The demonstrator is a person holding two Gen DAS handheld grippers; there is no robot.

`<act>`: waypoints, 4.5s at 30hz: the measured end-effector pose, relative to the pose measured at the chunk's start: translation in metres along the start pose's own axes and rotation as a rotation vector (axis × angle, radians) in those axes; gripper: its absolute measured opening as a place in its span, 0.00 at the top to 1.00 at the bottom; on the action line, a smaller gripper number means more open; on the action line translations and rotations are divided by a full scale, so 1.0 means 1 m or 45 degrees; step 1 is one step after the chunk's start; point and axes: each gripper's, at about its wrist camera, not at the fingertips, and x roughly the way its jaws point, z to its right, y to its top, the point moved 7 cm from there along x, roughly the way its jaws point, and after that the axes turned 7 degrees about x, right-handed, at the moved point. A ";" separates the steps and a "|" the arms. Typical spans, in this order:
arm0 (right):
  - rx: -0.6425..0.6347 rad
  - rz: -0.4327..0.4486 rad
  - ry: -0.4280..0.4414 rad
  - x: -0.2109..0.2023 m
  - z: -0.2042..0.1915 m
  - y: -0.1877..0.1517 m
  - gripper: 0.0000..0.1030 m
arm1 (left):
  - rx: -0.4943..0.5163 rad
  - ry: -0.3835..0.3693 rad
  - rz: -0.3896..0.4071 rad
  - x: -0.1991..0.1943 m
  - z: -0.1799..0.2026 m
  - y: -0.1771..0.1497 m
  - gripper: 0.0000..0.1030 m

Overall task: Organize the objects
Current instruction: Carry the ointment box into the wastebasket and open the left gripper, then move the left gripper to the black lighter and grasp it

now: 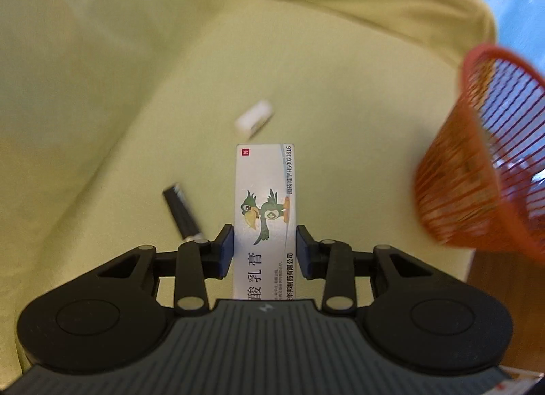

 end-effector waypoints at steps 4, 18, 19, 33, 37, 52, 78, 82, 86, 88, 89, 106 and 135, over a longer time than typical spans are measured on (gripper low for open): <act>-0.006 0.002 0.017 -0.002 -0.001 0.001 0.93 | 0.005 -0.055 0.053 -0.028 0.020 0.021 0.68; -0.069 0.004 0.054 -0.005 -0.007 -0.003 0.92 | 0.083 -0.169 0.111 -0.063 0.081 0.062 0.68; -0.068 0.003 0.056 -0.005 -0.007 -0.003 0.92 | 0.086 -0.172 0.113 -0.065 0.084 0.064 0.68; -0.074 0.004 0.074 -0.007 -0.007 -0.005 0.92 | 0.179 -0.236 0.087 -0.065 0.131 0.074 0.68; -0.078 0.004 0.079 -0.007 -0.008 -0.006 0.92 | 0.187 -0.239 0.078 -0.062 0.138 0.075 0.68; -0.075 -0.002 0.084 -0.007 -0.007 -0.007 0.92 | 0.211 -0.249 0.046 -0.048 0.151 0.079 0.68; -0.081 -0.009 0.085 -0.006 -0.009 -0.008 0.92 | 0.073 -0.132 0.174 -0.071 0.073 0.082 0.61; -0.085 -0.005 0.085 -0.006 -0.010 -0.008 0.92 | -0.011 -0.030 0.130 -0.063 0.025 0.062 0.61; -0.093 0.000 0.082 -0.006 -0.011 -0.007 0.92 | -0.071 0.066 0.069 -0.045 -0.014 0.035 0.61; -0.095 0.000 0.078 -0.006 -0.011 -0.007 0.92 | -0.086 0.106 0.043 -0.033 -0.030 0.020 0.61; -0.096 0.000 0.077 -0.006 -0.011 -0.008 0.92 | -0.098 0.127 0.028 -0.026 -0.037 0.012 0.61; -0.088 0.006 0.031 -0.004 -0.010 -0.010 0.92 | -0.263 0.148 -0.087 0.087 -0.086 -0.021 0.63; -0.068 0.014 0.030 -0.006 -0.010 -0.011 0.92 | -0.186 0.055 -0.040 0.068 -0.072 -0.012 0.83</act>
